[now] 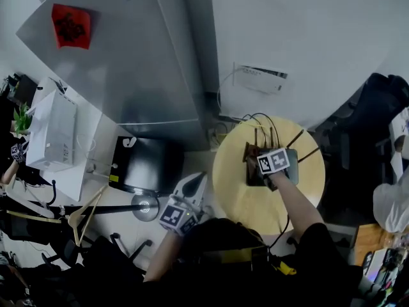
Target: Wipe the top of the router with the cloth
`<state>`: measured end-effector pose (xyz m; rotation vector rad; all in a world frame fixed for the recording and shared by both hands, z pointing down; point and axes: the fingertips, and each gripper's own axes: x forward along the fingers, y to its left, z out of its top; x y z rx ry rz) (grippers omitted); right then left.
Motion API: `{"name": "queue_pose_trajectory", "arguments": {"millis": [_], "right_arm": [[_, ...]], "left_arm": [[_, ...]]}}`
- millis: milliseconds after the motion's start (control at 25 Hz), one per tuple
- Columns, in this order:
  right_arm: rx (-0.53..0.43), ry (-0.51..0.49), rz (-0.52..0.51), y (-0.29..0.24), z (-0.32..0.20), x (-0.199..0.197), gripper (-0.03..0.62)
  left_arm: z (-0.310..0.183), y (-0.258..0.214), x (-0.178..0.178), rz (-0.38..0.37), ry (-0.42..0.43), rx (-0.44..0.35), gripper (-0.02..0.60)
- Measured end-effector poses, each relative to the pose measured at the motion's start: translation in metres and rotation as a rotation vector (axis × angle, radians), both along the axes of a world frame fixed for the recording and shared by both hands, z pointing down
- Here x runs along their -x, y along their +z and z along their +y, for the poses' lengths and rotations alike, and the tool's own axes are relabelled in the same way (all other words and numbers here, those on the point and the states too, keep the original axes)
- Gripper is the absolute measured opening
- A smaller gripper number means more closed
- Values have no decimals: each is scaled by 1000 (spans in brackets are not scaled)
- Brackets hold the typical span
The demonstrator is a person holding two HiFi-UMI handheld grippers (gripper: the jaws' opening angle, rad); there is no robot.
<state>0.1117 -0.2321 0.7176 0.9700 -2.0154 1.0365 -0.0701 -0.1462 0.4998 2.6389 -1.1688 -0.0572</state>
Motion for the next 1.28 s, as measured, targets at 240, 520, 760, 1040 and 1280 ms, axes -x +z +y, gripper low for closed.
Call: {"name": "queue_pose_trajectory", "arguments": {"millis": [240, 520, 760, 1040, 1280], "right_arm": [[31, 53, 124, 29, -9, -19, 63], [-57, -59, 298, 35, -10, -28, 63], [-141, -35, 310, 20, -21, -50, 63], [-70, 23, 372, 34, -6, -97, 63], [-134, 39, 390, 23, -9, -115, 63]], "left_arm": [[-1, 7, -3, -8, -15, 25, -6], [-2, 9, -15, -18, 11, 30, -6], [-6, 5, -27, -14, 40, 7, -6], [-9, 3, -37, -2, 63, 4, -6], [-8, 5, -44, -2, 76, 17, -6]]}}
